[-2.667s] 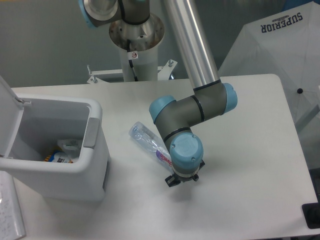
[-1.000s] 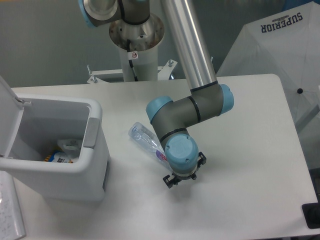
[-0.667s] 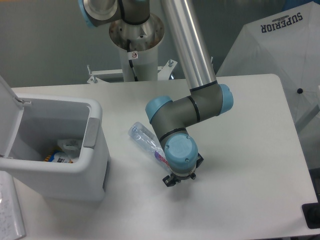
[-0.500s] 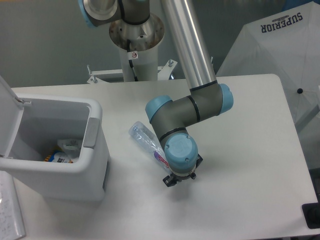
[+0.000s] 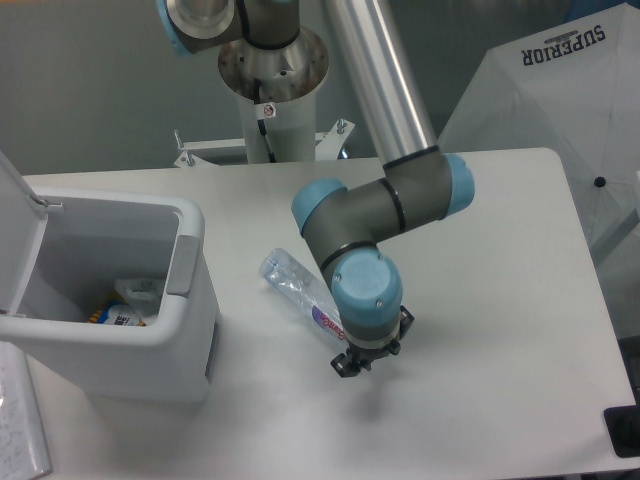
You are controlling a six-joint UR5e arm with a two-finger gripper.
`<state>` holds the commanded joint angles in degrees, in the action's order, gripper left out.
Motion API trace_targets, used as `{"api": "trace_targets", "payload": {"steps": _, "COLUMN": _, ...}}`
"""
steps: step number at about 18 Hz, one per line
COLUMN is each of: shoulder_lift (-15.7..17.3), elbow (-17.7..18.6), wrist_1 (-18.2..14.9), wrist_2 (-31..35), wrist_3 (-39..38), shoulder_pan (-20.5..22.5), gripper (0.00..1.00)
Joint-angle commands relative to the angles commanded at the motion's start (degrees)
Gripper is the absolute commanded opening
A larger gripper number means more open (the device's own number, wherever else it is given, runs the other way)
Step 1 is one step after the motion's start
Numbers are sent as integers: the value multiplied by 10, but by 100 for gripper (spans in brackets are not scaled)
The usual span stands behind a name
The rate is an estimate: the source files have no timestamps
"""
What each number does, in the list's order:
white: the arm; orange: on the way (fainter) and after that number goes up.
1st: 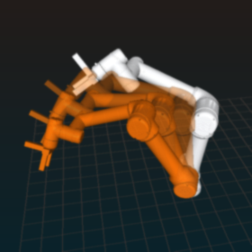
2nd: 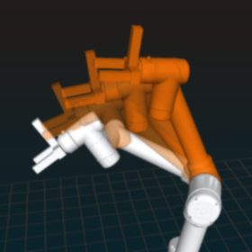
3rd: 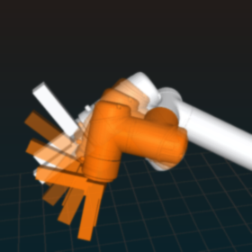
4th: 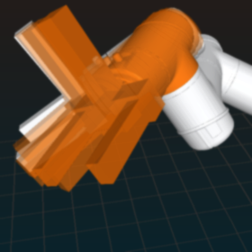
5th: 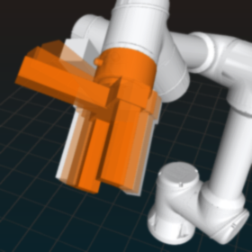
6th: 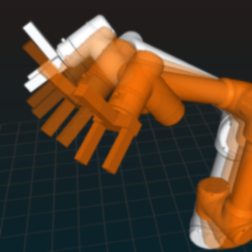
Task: Place the trash in the trash can
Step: 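Lower the gripper around the bottle's middle and close on it, then lift the bottle and carry it over the trash bin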
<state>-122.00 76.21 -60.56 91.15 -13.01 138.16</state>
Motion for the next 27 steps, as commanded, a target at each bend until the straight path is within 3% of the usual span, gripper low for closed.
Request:
{"api": "trace_targets", "payload": {"steps": 3, "shoulder_lift": 18, "elbow": -37, "wrist_1": 8, "wrist_2": -24, "wrist_3": 37, "shoulder_pan": -2, "gripper": 0}}
{"api": "trace_targets", "payload": {"steps": 12, "shoulder_lift": 41, "elbow": -114, "wrist_1": 119, "wrist_2": -105, "wrist_3": 111, "shoulder_pan": -11, "gripper": 0}}
{"api": "trace_targets", "payload": {"steps": 16, "shoulder_lift": 57, "elbow": -147, "wrist_1": 129, "wrist_2": -215, "wrist_3": 167, "shoulder_pan": -15, "gripper": 0}}
{"api": "trace_targets", "payload": {"steps": 23, "shoulder_lift": 104, "elbow": -163, "wrist_1": 129, "wrist_2": -401, "wrist_3": 219, "shoulder_pan": -9, "gripper": 0}}
{"api": "trace_targets", "payload": {"steps": 27, "shoulder_lift": 118, "elbow": -164, "wrist_1": 129, "wrist_2": -425, "wrist_3": 219, "shoulder_pan": -18, "gripper": 0}}
